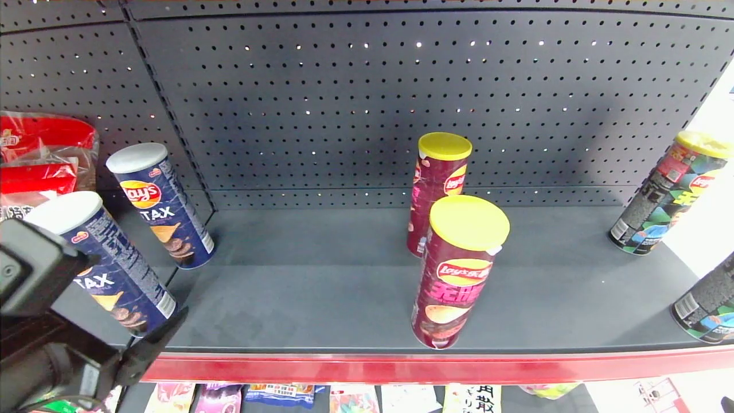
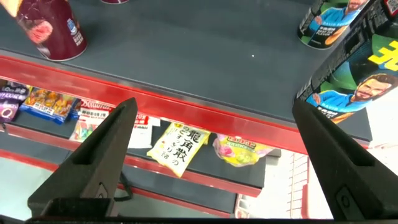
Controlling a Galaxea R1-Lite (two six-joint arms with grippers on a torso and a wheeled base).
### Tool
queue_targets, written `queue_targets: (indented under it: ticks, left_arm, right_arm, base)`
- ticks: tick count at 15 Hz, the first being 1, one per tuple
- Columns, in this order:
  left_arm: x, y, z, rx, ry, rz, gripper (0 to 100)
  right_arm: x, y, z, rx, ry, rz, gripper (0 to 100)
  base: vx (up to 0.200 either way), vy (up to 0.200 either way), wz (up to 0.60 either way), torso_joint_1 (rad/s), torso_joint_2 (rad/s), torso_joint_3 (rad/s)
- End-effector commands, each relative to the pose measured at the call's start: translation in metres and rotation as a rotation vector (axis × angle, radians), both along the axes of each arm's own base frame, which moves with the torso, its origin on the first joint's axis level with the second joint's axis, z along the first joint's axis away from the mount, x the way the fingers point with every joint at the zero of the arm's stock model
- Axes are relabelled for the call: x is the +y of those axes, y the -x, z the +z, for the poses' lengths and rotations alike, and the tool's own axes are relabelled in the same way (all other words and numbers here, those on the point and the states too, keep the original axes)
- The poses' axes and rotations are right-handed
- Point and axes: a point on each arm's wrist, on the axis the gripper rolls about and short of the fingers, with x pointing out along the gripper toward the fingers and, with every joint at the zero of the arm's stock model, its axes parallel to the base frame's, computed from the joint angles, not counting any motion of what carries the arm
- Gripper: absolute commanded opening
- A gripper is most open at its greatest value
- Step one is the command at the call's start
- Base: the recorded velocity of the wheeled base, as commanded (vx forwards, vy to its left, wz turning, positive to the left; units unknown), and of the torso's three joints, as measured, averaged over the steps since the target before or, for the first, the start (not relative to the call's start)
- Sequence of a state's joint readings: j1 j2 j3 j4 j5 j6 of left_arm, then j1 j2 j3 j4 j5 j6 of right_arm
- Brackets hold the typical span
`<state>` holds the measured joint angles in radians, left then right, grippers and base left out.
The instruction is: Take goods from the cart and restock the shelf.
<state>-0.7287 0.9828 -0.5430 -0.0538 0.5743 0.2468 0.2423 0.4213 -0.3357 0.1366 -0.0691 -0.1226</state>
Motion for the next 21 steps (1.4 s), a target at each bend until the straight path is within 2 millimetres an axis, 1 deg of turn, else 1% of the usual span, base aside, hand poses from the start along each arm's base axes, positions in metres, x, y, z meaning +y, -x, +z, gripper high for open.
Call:
queue_targets:
  ticks: [1,3,6,12,17,21]
  left_arm:
    - [0.018,0.019,0.007,-0.063,0.040,0.008,100]
    - [0.019,0.020,0.005,-0.055,0.031,0.011,100]
    - [0.019,0.020,0.002,-0.046,0.026,0.010,100]
    - [0.019,0.020,-0.002,-0.037,0.024,0.000,100]
    - [0.019,0.020,-0.003,-0.034,0.019,-0.001,100]
    - [0.018,0.019,-0.003,-0.029,0.011,0.001,100]
  right_arm:
    - [0.000,-0.001,-0.001,0.009,0.002,0.000,100]
    - [0.000,-0.001,-0.001,0.012,0.005,0.001,100]
    - [0.000,-0.001,-0.002,0.010,0.005,-0.001,100]
    - [0.000,0.000,-0.007,0.018,0.006,-0.002,100]
    - [0.000,0.001,-0.011,0.021,0.006,-0.003,100]
    - [0.000,0.001,-0.011,0.021,0.006,-0.001,100]
  base:
    - [0.000,0.000,0.00,0.000,0.00,0.000]
    - [0.000,0.000,0.00,0.000,0.00,0.000]
    - [-0.200,0.000,0.00,0.007,0.00,0.005]
    - [0.000,0.000,0.00,0.000,0.00,0.000]
    - [0.000,-0.200,0.00,0.004,0.00,0.001]
    - [0.000,0.000,0.00,0.000,0.00,0.000]
